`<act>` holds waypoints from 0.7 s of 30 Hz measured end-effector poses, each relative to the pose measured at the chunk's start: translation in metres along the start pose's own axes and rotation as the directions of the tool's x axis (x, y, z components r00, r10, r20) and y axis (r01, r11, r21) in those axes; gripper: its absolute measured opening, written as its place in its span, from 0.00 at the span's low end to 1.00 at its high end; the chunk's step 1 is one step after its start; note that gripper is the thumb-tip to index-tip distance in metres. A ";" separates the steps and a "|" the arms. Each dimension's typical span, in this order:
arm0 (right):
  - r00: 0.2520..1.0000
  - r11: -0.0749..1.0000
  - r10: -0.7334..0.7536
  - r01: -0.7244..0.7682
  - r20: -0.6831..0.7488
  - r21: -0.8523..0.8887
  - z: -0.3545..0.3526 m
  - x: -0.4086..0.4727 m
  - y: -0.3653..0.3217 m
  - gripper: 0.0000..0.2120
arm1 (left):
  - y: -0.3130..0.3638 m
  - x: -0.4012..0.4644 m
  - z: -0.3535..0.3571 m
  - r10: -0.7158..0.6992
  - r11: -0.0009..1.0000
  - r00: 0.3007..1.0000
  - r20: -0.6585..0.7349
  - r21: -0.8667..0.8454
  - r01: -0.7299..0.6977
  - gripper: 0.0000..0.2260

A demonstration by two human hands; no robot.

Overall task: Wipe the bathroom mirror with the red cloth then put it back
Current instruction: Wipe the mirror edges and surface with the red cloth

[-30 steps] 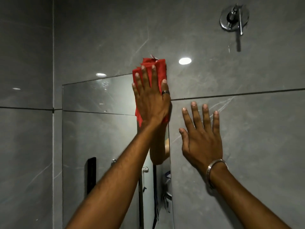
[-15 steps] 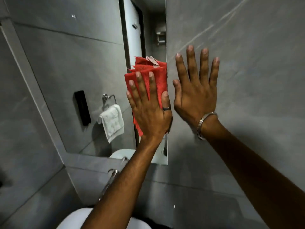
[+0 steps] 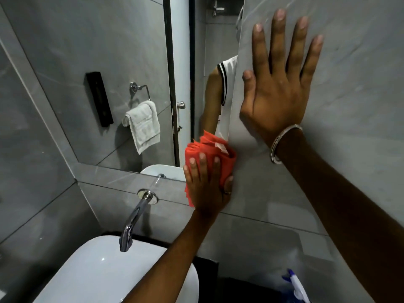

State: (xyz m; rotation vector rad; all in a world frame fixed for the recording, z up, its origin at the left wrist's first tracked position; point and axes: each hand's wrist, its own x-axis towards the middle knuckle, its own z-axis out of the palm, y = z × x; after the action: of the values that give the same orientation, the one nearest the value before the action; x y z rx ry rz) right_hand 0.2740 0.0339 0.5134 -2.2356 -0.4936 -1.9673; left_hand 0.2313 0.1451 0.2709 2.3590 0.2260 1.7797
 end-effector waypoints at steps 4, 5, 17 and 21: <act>1.000 1.000 -0.016 0.016 0.007 0.021 0.000 0.001 0.001 0.29 | 0.000 0.000 -0.003 -0.031 0.999 0.999 0.022 -0.006 0.032 0.30; 1.000 0.999 -0.017 0.016 0.017 0.034 0.000 0.000 0.001 0.29 | 0.001 0.001 -0.005 -0.044 0.999 0.998 0.035 -0.019 0.045 0.30; 0.988 0.981 -0.125 0.110 0.089 0.157 -0.008 0.007 0.015 0.32 | 0.038 0.188 -0.053 0.013 1.000 1.000 -0.010 0.002 -0.013 0.29; 0.988 0.983 -0.135 0.124 0.076 0.137 -0.017 0.068 0.031 0.32 | 0.052 0.266 -0.077 0.051 0.999 0.997 -0.051 -0.004 -0.051 0.29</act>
State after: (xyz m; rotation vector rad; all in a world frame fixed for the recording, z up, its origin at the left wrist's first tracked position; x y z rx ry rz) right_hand 0.2746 0.0110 0.5864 -2.2643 -0.7752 -1.8420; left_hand 0.2301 0.1582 0.5522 2.3384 0.1695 1.8624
